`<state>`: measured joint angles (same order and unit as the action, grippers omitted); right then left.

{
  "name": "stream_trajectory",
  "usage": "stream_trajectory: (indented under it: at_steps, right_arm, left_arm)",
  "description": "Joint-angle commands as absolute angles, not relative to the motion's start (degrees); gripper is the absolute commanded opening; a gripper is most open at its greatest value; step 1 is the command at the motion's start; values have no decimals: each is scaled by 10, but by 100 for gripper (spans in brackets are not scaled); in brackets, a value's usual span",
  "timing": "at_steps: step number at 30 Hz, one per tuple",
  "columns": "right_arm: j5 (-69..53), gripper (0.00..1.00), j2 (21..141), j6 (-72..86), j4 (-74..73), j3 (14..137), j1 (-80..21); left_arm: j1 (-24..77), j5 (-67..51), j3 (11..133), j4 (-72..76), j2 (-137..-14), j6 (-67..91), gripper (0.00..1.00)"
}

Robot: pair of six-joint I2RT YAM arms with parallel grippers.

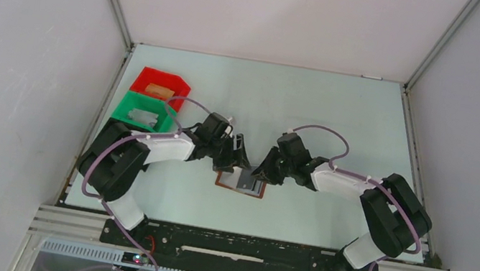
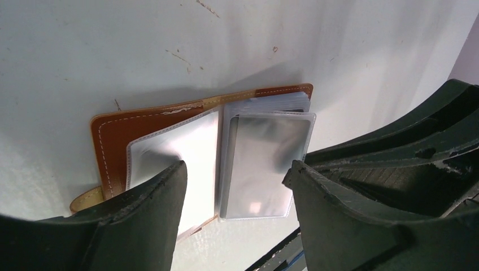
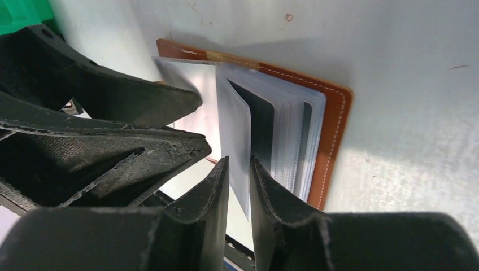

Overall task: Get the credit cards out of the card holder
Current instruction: Remove the credit card from the card holder.

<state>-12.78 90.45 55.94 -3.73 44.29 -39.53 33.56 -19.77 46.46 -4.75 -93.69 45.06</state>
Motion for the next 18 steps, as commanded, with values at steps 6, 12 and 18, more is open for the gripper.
stream_trajectory:
  at_steps: [6,12,18]
  right_arm:
    - [-141,28,912,569,8,441,-410]
    - [-158,29,906,566,42,443,-409]
    - [-173,32,924,560,54,468,-420]
  left_arm:
    - [333,-208,453,-39,-933,450,74]
    - [321,-238,457,-45,-911,476,79]
    - [274,-258,467,-72,-872,477,84]
